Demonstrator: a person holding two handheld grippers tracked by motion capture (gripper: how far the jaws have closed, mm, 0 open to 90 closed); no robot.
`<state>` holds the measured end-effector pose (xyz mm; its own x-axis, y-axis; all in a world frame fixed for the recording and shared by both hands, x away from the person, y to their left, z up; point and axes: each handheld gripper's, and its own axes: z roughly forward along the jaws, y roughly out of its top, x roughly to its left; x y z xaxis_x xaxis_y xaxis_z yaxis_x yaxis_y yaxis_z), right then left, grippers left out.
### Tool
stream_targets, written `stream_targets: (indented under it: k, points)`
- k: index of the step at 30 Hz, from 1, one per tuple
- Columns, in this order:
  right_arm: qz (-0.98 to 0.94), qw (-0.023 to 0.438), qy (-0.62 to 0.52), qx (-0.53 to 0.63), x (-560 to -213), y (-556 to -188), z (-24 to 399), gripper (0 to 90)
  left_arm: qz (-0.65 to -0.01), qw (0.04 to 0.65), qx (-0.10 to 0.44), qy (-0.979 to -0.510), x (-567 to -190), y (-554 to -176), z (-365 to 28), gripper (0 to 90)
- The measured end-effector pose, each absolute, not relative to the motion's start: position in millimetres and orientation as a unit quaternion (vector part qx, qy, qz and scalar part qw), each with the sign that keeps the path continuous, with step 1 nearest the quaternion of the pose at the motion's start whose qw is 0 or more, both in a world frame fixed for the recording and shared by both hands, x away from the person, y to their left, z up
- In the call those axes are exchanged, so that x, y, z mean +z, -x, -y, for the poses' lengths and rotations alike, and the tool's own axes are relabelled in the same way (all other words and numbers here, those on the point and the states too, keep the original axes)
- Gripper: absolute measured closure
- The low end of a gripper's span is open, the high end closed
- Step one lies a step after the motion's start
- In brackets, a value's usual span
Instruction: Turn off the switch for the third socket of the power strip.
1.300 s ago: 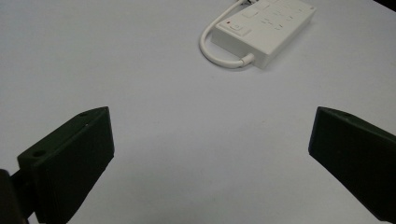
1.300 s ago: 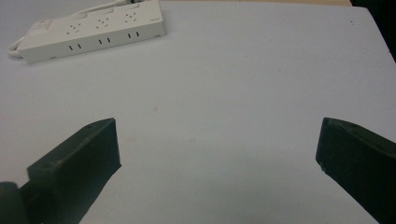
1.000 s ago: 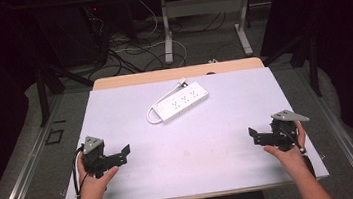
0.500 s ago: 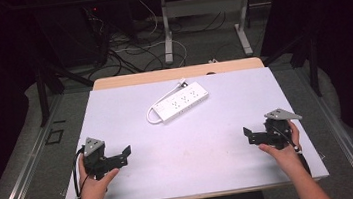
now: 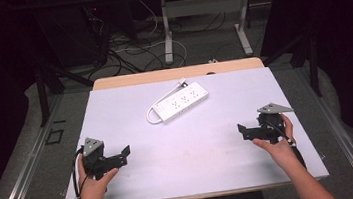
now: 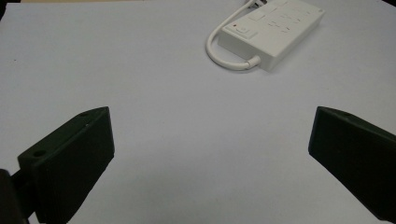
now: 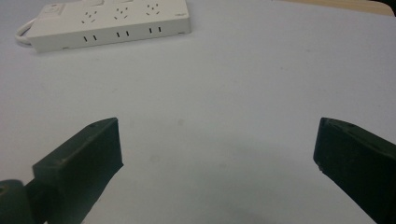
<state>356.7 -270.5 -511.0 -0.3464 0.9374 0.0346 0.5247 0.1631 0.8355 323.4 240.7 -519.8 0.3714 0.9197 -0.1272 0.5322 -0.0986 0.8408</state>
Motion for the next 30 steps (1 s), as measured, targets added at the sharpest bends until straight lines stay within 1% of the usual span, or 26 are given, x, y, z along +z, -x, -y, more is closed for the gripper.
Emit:
stream_targets:
  k: [3, 16, 19, 21, 30]
  points:
    - [-0.720, 0.264, -0.505, 0.395, -508.0, -360.3, 267.2, 1.1, -0.514, 0.431, 0.225, -0.707, -520.0, -323.4, -240.6, 0.3]
    - [-0.728, 0.249, -0.505, 0.392, -493.2, -378.3, 256.4, 6.5, -0.513, 0.430, 0.226, -0.708, -520.0, -323.4, -240.4, 0.3]
    - [-0.736, 0.248, -0.499, 0.384, -490.8, -384.0, 253.8, 9.9, -0.513, 0.428, 0.226, -0.709, -519.8, -323.6, -240.5, 0.3]
    - [-0.741, 0.243, -0.497, 0.381, -489.3, -388.5, 251.3, 14.7, -0.513, 0.428, 0.226, -0.709, -519.8, -323.7, -240.7, 0.3]
    - [-0.762, 0.210, -0.494, 0.364, -483.3, -414.0, 241.2, 18.3, -0.511, 0.426, 0.227, -0.711, -520.0, -323.7, -240.3, 0.3]
